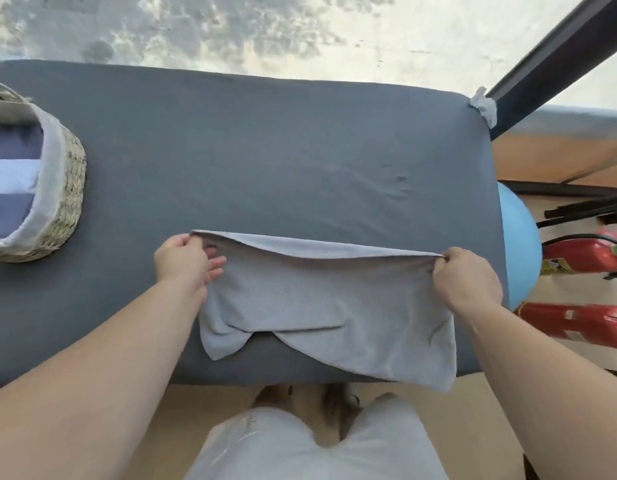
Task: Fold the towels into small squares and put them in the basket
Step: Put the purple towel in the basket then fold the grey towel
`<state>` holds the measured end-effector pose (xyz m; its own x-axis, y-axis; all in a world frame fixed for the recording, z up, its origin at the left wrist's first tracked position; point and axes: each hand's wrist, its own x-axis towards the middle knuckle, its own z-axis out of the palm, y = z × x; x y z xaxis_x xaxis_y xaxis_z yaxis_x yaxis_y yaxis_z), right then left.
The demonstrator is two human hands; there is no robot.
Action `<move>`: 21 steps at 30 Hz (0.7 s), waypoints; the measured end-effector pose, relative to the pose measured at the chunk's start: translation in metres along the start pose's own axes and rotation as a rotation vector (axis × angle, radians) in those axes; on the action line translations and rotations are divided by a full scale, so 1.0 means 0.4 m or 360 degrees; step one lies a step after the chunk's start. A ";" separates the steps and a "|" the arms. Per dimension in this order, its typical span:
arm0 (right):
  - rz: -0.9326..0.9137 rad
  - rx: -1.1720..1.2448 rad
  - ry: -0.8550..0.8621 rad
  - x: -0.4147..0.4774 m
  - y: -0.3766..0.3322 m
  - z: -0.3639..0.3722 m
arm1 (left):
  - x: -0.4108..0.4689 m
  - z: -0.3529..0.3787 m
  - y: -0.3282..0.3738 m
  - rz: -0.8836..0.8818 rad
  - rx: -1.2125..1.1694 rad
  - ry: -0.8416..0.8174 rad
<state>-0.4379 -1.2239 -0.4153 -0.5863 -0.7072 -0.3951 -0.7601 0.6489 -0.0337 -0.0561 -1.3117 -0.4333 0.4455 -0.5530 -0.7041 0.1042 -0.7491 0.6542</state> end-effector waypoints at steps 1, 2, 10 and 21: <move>0.0002 -0.0003 -0.0005 0.029 -0.017 0.002 | 0.026 0.018 0.005 0.0025 0.0023 0.0016; 0.0001 0.0009 -0.0002 0.062 -0.034 0.008 | 0.060 0.038 0.011 0.0065 0.0037 0.0045; -0.0146 0.0392 -0.0301 0.171 -0.136 0.056 | 0.109 0.099 0.034 0.0403 0.0668 -0.0140; -0.0487 0.0228 -0.0103 0.194 0.020 0.178 | -0.084 0.392 -0.213 0.1269 0.2143 -0.0453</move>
<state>-0.4694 -1.2537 -0.5117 -0.3146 -0.8590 -0.4040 -0.8482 0.4455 -0.2867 -0.2194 -1.2865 -0.5086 -0.1912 -0.8761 -0.4425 -0.9620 0.0777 0.2617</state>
